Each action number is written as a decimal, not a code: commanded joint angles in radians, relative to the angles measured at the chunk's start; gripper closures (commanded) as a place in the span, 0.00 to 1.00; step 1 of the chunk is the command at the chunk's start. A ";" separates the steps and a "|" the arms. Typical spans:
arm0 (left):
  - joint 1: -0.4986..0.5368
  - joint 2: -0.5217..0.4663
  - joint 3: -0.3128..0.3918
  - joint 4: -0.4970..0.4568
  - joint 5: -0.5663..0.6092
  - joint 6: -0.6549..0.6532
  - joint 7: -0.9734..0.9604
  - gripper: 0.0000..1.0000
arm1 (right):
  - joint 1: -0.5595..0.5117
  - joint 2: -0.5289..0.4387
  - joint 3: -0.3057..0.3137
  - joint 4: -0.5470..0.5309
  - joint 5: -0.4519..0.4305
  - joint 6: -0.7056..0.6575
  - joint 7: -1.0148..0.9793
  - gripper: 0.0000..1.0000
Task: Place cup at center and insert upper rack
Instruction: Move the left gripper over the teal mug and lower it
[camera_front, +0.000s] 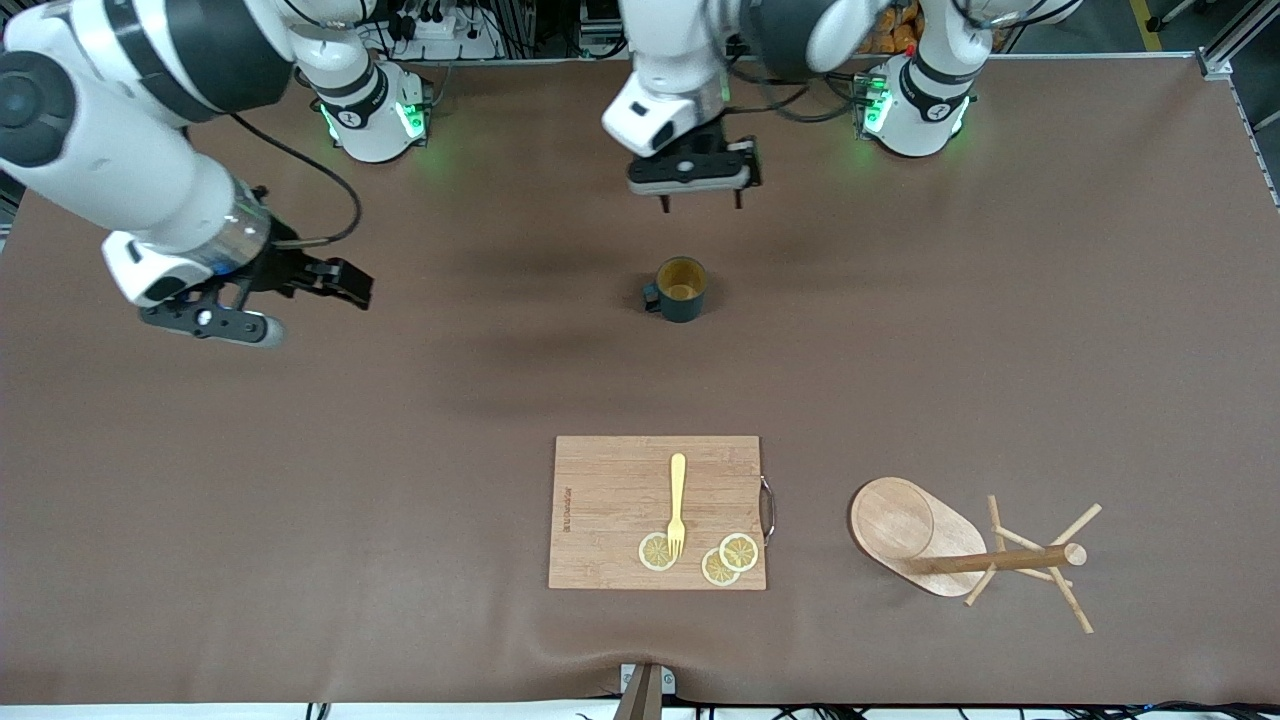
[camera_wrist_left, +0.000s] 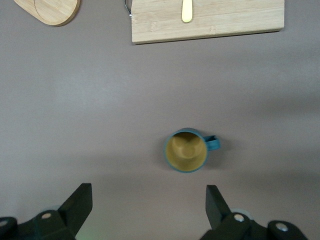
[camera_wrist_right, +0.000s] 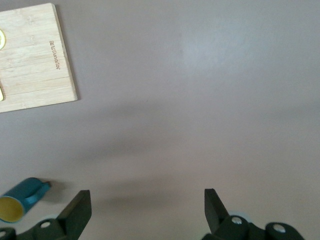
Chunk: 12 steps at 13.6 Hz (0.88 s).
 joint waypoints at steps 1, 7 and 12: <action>-0.099 0.133 0.003 0.080 0.127 -0.008 -0.169 0.00 | -0.002 -0.021 -0.085 -0.007 0.039 0.017 -0.096 0.00; -0.254 0.307 0.010 0.145 0.325 0.003 -0.450 0.00 | -0.002 0.034 -0.109 0.168 0.022 -0.049 -0.111 0.00; -0.308 0.454 0.015 0.186 0.590 0.061 -0.741 0.00 | 0.021 0.008 -0.165 0.165 -0.001 -0.109 -0.116 0.00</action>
